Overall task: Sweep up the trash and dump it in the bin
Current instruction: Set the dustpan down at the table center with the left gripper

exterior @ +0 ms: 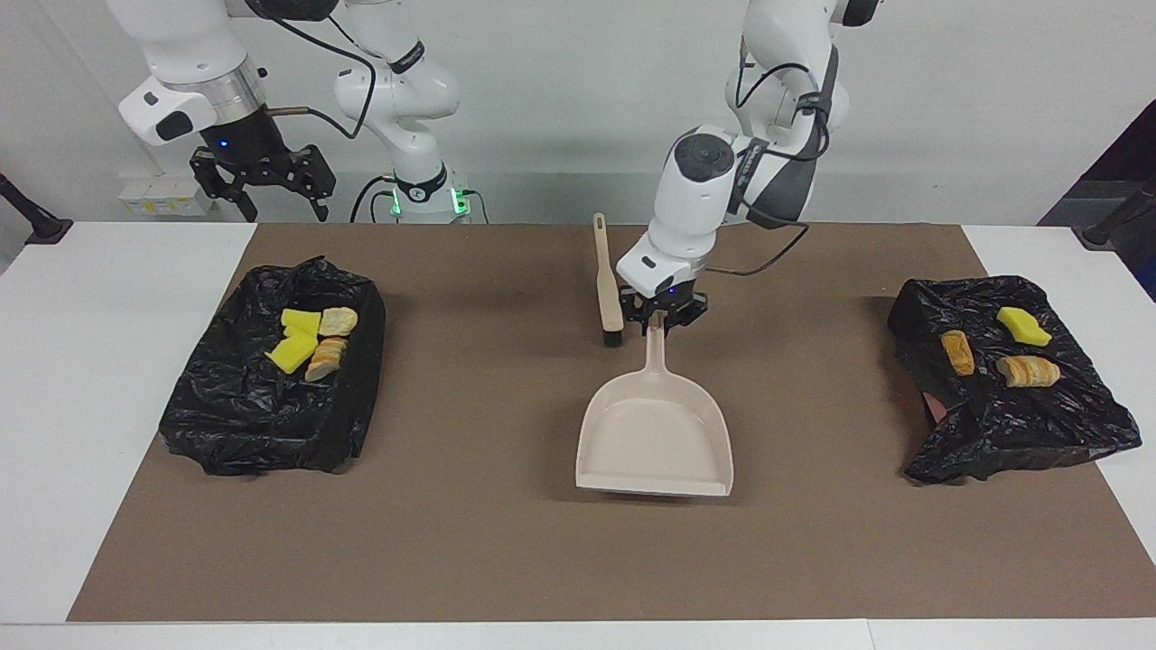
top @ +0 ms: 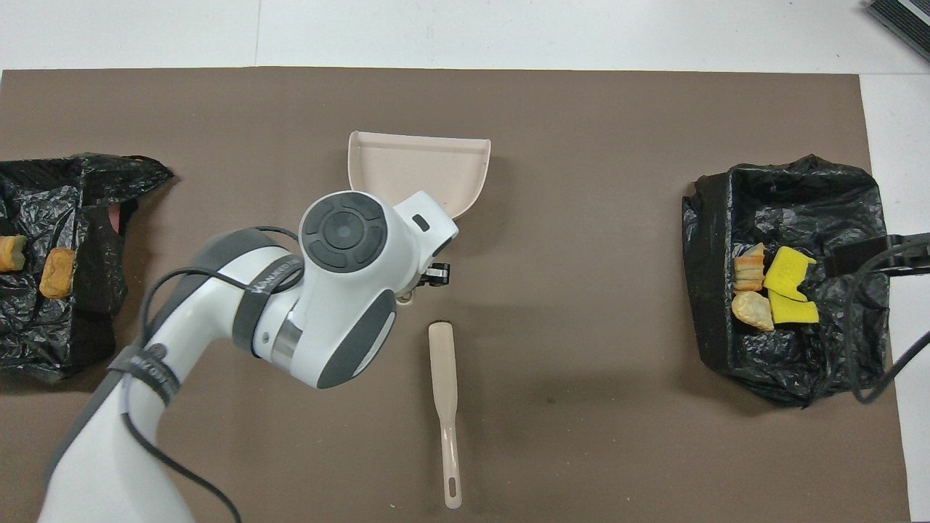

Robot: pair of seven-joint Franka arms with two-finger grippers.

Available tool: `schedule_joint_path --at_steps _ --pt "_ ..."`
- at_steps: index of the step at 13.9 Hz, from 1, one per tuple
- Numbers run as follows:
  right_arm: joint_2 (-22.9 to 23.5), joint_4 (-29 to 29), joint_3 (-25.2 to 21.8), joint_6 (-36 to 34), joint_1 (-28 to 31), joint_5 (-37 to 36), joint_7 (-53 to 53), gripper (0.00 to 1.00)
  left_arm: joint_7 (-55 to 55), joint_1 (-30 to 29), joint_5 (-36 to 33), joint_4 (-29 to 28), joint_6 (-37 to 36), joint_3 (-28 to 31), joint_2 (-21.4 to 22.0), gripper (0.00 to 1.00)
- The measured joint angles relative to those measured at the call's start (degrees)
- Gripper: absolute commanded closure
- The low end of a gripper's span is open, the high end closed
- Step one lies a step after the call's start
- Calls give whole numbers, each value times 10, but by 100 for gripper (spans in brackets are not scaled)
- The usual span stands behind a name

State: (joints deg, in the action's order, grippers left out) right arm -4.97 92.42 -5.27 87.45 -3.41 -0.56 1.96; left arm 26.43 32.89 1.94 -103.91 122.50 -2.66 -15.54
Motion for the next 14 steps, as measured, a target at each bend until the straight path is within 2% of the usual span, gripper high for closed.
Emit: schedule_joint_path --at_steps 1,2,3,4,8,14 --pt "0 0 0 0 0 -1 0 0 14 7 0 1 17 0 -19 100" --pt "0 0 0 0 0 -1 0 0 27 14 0 1 30 1 -35 95" --pt "0 0 0 0 0 -2 0 0 42 24 0 1 46 1 -48 4" --pt "0 0 0 0 0 -2 0 0 57 31 -1 3 58 3 -54 0" --pt "0 0 0 0 0 -2 0 0 79 30 -1 21 55 18 -49 0" --pt "0 0 0 0 0 -2 0 0 50 -36 -2 47 16 43 -2 0"
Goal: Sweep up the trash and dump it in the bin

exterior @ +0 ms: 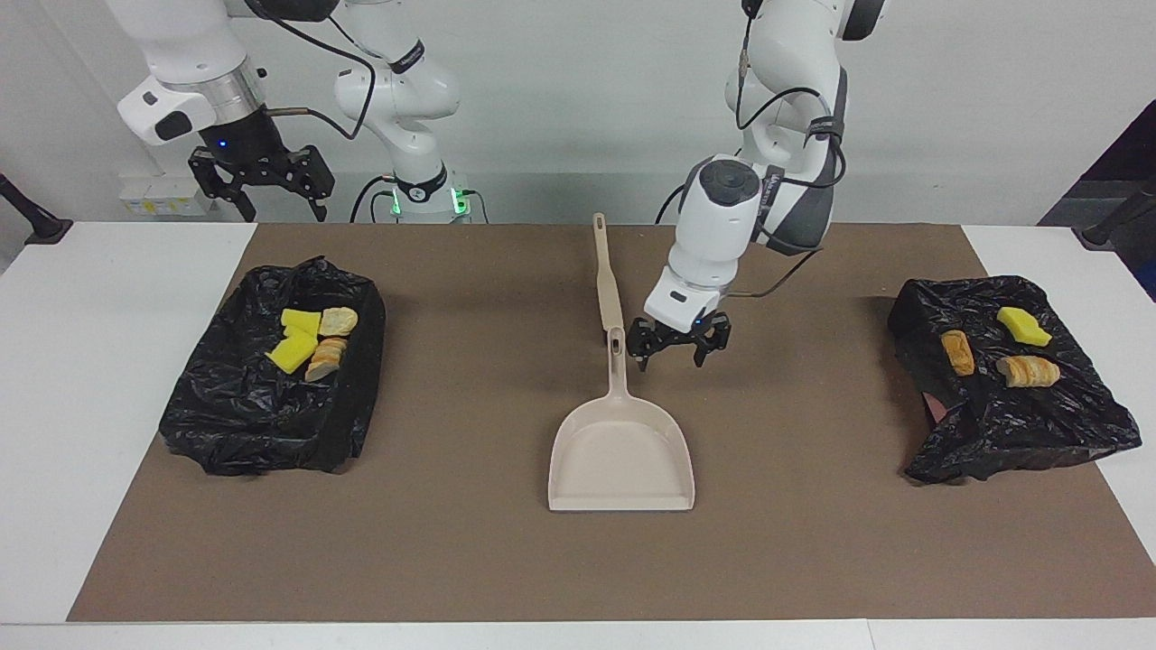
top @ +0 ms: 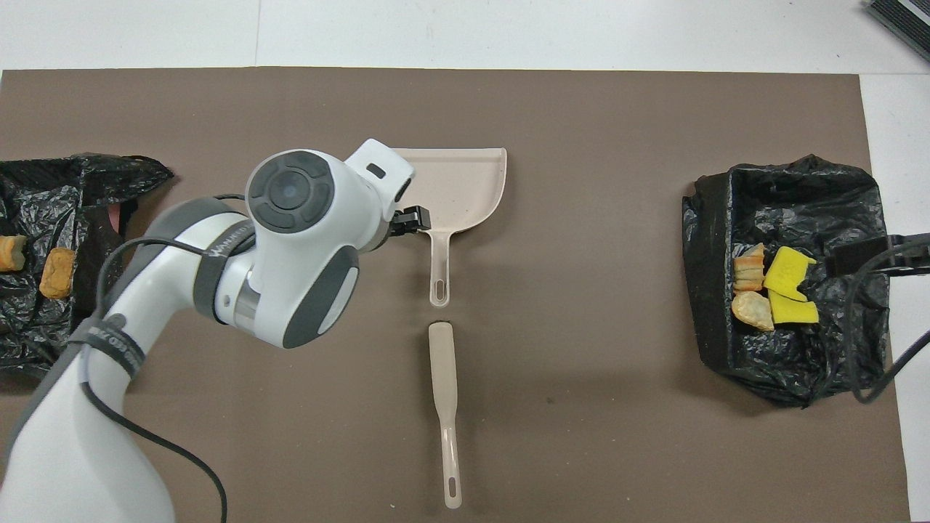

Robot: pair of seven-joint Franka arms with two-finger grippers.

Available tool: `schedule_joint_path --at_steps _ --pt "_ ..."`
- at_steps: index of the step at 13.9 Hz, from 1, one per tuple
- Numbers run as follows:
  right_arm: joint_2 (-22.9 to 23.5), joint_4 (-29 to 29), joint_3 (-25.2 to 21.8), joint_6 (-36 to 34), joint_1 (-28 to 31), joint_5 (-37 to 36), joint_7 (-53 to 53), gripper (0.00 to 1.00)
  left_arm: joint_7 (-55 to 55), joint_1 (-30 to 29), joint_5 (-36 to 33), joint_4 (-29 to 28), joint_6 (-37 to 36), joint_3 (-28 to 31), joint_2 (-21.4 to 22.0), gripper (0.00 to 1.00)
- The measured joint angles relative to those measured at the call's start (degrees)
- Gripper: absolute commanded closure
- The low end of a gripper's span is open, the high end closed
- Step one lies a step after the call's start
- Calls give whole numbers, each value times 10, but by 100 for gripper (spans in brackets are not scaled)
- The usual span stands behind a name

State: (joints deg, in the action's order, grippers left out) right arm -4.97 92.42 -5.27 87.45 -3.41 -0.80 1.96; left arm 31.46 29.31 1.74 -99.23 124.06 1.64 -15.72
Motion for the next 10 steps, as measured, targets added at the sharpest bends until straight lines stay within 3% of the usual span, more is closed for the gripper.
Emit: schedule_joint_path --at_steps 5,10 --pt "0 0 0 0 2 0 0 0 -134 -101 5 45 -85 3 17 0" --pt "0 0 0 0 2 0 0 0 -289 -205 37 50 -132 4 38 0"
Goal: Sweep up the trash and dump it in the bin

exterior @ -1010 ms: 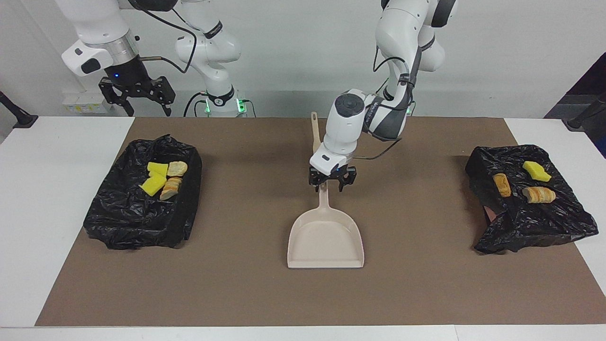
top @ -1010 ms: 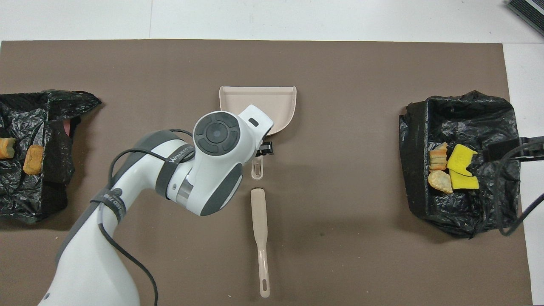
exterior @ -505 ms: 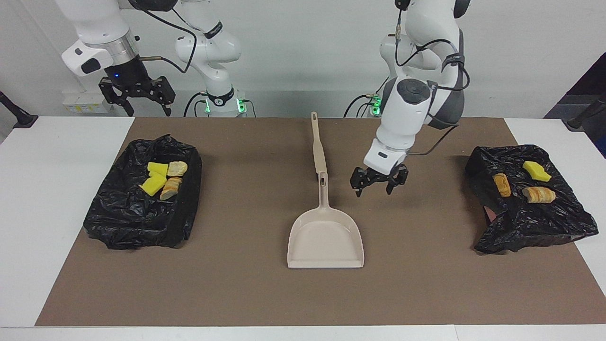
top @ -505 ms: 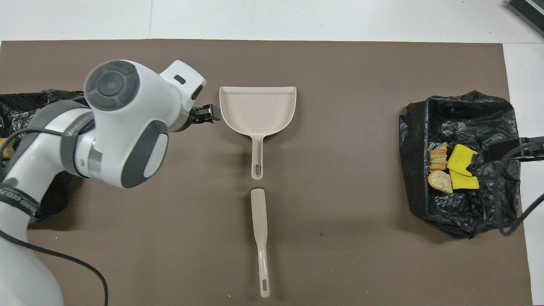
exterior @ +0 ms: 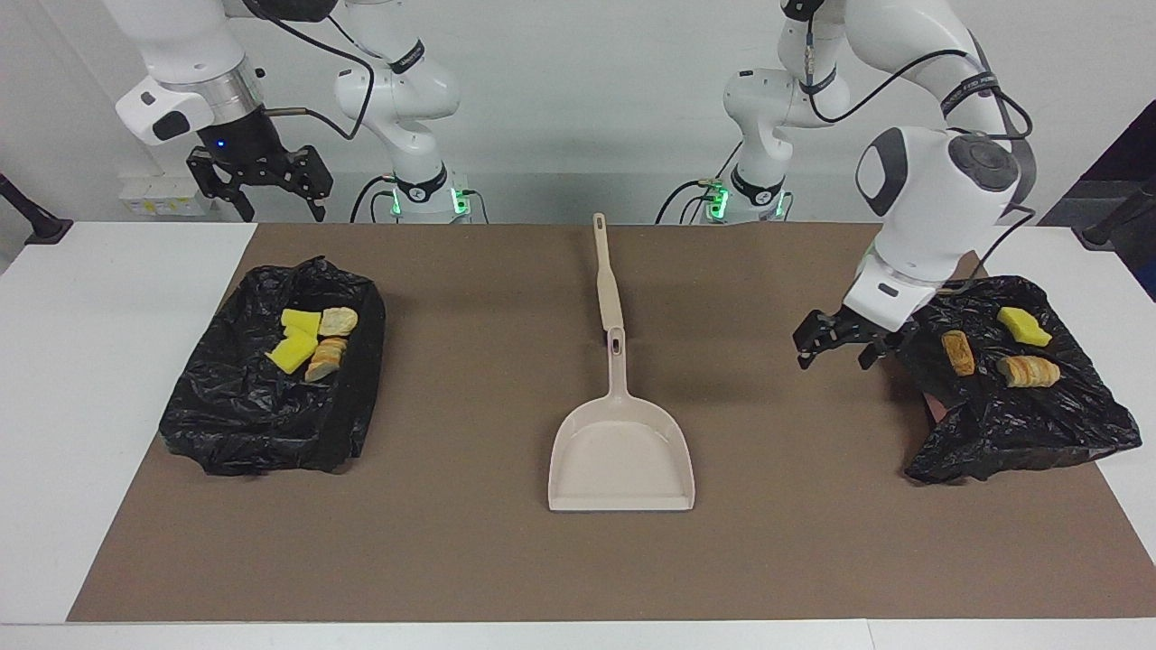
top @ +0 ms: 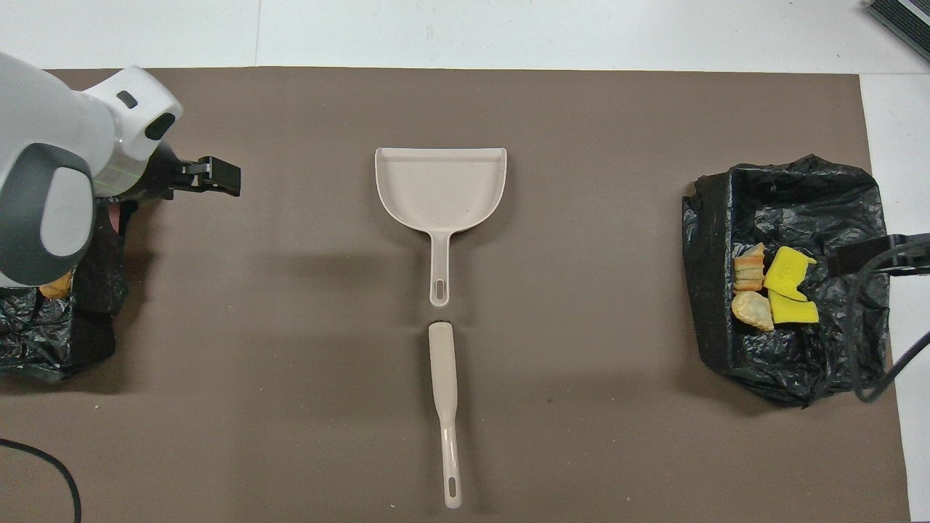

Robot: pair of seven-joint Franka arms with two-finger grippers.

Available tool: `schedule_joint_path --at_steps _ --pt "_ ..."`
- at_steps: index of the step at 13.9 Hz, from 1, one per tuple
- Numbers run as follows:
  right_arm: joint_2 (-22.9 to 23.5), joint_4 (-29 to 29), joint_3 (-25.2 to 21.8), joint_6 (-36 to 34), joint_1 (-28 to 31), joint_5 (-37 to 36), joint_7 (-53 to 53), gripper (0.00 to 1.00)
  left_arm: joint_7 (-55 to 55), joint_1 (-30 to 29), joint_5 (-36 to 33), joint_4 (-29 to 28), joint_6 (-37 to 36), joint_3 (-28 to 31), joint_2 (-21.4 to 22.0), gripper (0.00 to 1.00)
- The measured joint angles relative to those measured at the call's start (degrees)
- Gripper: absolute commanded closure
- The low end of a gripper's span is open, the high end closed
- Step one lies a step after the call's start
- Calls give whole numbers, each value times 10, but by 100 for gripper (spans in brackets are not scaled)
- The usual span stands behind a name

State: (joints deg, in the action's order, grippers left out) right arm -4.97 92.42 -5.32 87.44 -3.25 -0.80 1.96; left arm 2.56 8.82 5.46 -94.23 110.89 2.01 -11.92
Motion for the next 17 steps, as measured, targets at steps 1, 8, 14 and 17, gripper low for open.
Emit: schedule_joint_path --at_steps 1,8,14,17 --pt "0 0 0 0 0 0 0 0 -25 -18 1 0 -10 0 3 0" --pt "0 0 2 -5 -1 0 0 0 -73 -68 -25 13 -90 -7 52 0" --pt "0 0 2 -6 -1 0 0 0 -73 -66 -44 40 -179 -16 121 0" --pt "0 0 2 -6 -1 0 0 0 -74 -66 -44 37 -235 -16 148 0"
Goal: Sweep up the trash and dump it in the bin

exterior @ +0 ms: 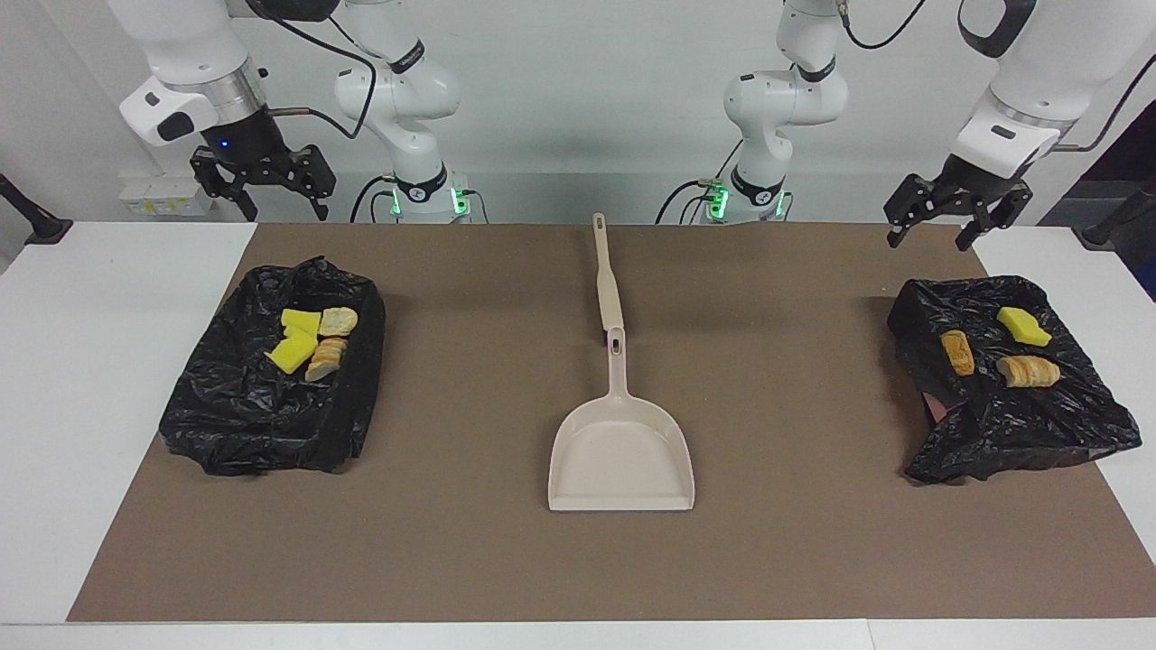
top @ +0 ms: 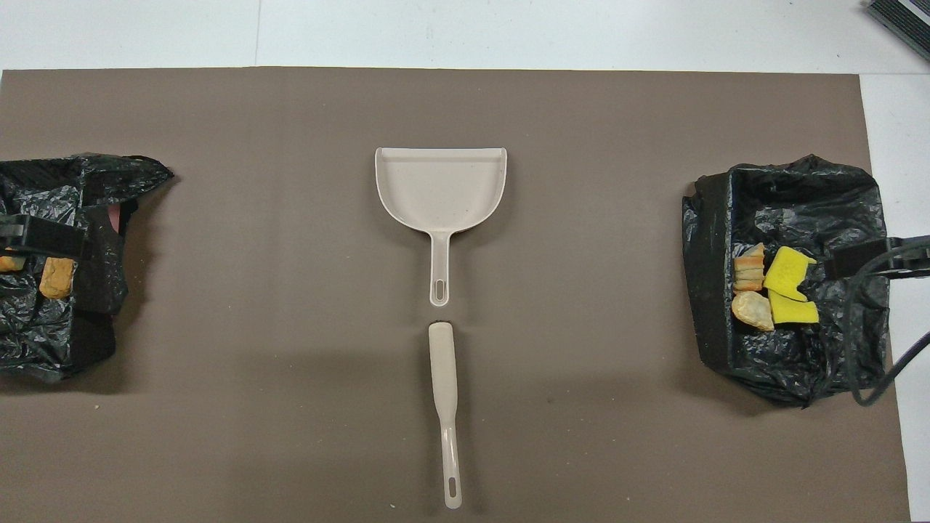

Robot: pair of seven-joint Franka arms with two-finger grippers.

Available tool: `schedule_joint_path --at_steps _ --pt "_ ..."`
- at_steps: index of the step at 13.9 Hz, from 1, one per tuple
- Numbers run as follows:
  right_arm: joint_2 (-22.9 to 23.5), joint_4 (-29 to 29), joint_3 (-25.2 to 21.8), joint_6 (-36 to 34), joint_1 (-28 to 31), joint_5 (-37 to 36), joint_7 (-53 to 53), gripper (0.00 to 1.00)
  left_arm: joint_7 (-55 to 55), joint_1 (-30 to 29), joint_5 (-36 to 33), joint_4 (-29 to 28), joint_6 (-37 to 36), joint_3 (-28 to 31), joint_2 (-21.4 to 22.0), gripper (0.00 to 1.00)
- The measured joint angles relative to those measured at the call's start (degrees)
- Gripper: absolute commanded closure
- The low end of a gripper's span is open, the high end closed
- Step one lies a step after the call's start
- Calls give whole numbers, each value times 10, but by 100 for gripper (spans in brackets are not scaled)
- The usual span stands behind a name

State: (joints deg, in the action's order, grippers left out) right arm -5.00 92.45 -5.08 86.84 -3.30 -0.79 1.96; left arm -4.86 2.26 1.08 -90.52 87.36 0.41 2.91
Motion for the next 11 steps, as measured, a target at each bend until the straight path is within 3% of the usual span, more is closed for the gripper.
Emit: schedule_joint_path --at_steps 11 --pt "0 1 0 0 0 0 0 0 -1 0 0 -27 -19 0 16 0"
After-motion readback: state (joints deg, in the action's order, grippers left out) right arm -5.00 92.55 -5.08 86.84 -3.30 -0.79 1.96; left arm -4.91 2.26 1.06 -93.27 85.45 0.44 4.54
